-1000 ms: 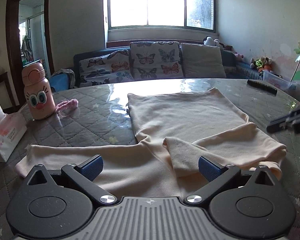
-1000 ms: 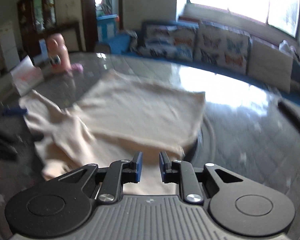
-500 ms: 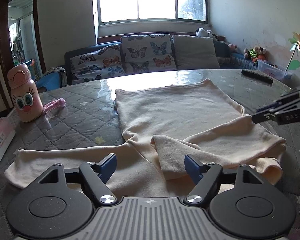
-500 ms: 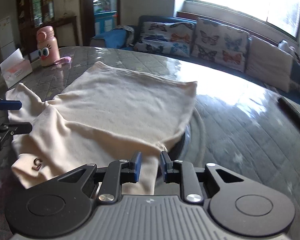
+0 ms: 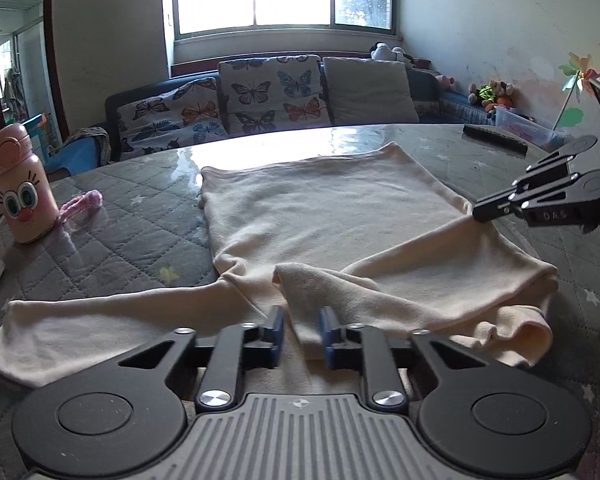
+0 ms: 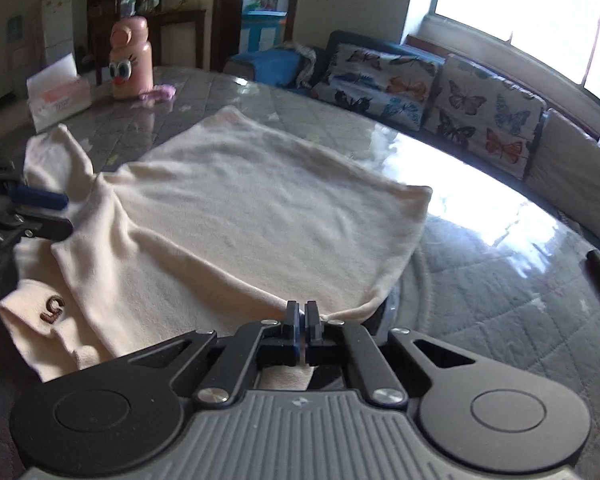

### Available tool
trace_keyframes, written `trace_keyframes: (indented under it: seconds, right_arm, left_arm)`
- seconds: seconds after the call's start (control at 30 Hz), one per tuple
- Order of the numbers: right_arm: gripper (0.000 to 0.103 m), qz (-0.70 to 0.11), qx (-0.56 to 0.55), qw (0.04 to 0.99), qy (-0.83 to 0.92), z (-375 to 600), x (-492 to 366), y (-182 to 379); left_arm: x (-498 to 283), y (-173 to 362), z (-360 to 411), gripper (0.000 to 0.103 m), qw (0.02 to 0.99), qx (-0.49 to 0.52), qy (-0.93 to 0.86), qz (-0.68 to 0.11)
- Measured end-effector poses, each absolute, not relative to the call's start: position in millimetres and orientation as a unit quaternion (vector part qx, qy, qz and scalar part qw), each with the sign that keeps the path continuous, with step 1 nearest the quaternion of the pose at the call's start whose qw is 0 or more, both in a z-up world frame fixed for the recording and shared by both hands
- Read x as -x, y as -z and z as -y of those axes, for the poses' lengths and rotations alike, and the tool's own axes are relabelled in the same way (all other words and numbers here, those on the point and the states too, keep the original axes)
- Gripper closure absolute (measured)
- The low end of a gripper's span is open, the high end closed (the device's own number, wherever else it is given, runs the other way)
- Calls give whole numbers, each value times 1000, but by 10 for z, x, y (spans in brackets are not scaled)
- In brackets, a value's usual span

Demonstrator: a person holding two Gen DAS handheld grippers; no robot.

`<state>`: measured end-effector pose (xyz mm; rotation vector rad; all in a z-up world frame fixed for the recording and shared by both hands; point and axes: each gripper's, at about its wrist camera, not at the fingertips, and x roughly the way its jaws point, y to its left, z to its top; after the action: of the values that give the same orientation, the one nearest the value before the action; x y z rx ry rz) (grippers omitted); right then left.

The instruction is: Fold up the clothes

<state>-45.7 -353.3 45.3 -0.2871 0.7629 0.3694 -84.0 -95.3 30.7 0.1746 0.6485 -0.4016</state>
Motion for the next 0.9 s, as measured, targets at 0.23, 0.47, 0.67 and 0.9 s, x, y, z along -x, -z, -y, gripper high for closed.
trace_keyframes:
  seconds: [0.23, 0.47, 0.67, 0.9]
  right_arm:
    - [103, -360, 127, 914, -140, 3737, 491, -476]
    - [88, -349, 121, 908, -196, 3622, 507, -547]
    - [73, -366, 158, 891, -218, 3446, 402, -412]
    - [99, -377, 154, 888, -213, 3485, 380, -370]
  left_arm:
    - [873, -311, 951, 97, 924, -103, 193, -313]
    - [970, -392, 796, 78, 923, -81, 210, -312]
    - [1041, -327, 914, 60, 917, -119, 229, -305]
    - [971, -218, 999, 90, 914, -152, 227, -301]
